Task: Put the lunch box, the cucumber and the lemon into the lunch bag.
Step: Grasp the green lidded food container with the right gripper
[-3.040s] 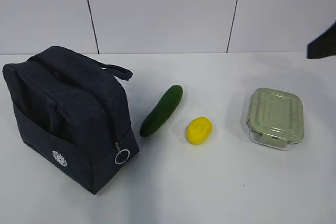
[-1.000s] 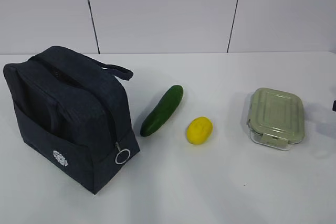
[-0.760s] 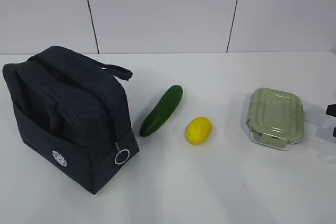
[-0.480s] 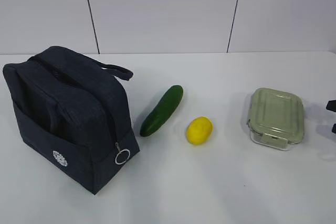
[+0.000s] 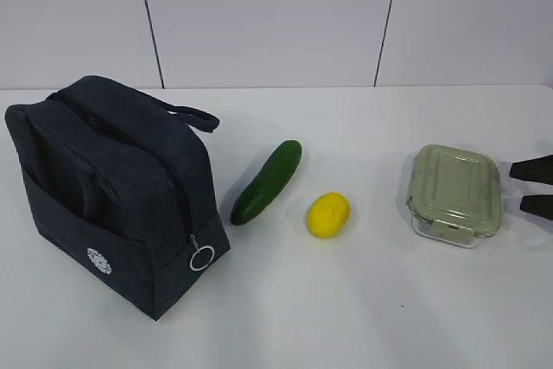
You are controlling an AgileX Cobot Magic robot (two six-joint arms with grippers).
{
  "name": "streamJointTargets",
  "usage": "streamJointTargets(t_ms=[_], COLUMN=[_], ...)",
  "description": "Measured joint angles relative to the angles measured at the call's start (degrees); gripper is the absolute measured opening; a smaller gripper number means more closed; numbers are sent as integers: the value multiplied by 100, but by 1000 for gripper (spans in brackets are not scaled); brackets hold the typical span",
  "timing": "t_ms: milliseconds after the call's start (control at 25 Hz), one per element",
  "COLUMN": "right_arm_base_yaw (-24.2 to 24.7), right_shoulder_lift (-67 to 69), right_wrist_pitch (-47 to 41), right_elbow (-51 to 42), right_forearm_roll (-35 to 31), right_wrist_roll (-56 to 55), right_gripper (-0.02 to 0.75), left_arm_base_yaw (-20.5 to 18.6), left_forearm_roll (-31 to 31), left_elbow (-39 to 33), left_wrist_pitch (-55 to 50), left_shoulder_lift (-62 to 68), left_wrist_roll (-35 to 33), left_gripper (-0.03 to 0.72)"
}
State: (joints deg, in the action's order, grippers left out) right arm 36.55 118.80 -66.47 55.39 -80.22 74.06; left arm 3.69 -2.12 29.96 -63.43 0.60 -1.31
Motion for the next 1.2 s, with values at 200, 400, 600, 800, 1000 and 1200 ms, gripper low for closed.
streamJointTargets(t_ms=[200, 400, 600, 800, 1000, 1200], right_arm_base_yaw=[-50, -50, -87, -303, -383, -470], right_shoulder_lift=[37, 218, 228, 256, 509, 584], right_wrist_pitch=[0, 0, 0, 0, 0, 0], right_elbow=[87, 108, 159, 261, 269, 269], right_forearm_roll=[49, 49, 61, 96, 122, 111], right_wrist_roll=[0, 0, 0, 0, 0, 0], right_gripper=[538, 538, 538, 539, 539, 538], left_arm_base_yaw=[0, 0, 0, 0, 0, 0], left_forearm_roll=[0, 0, 0, 0, 0, 0], left_elbow=[0, 0, 0, 0, 0, 0], left_wrist_pitch=[0, 0, 0, 0, 0, 0], left_shoulder_lift=[0, 0, 0, 0, 0, 0], left_wrist_roll=[0, 0, 0, 0, 0, 0], left_gripper=[241, 241, 241, 241, 241, 241])
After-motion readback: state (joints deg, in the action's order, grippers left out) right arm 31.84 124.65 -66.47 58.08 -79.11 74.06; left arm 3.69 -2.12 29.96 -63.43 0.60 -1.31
